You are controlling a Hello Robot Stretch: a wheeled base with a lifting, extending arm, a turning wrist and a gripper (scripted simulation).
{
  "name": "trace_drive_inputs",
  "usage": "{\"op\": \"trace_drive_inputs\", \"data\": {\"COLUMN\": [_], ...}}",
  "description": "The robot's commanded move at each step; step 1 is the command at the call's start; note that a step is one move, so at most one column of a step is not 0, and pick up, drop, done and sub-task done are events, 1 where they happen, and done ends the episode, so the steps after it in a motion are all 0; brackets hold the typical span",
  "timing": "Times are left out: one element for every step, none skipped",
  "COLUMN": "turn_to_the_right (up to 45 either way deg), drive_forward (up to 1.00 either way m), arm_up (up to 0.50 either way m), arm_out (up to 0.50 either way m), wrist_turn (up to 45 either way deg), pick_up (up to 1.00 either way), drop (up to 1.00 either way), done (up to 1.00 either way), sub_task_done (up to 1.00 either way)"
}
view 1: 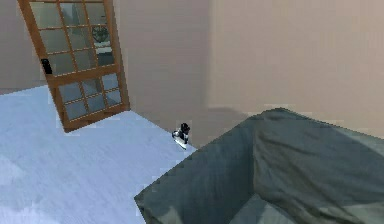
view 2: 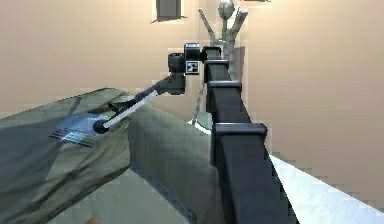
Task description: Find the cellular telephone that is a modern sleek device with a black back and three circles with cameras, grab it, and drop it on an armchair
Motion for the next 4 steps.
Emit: {"op": "trace_drive_inputs", "data": {"turn_to_the_right": [0.0, 0.0, 0.0, 0.0], "drive_forward": [0.0, 0.0, 0.0, 0.0], "arm_up": [-0.34, -0.32, 0.0, 0.1], "arm_out": [0.0, 0.0, 0.0, 0.0], "wrist_turn": [0.0, 0.0, 0.0, 0.0], "pick_up": [0.0, 0.0, 0.0, 0.0], "drop": [0.0, 0.0, 1.0, 0.0], "done": [0.0, 0.0, 0.0, 0.0], "sub_task_done": [0.0, 0.0, 0.0, 0.0]}}
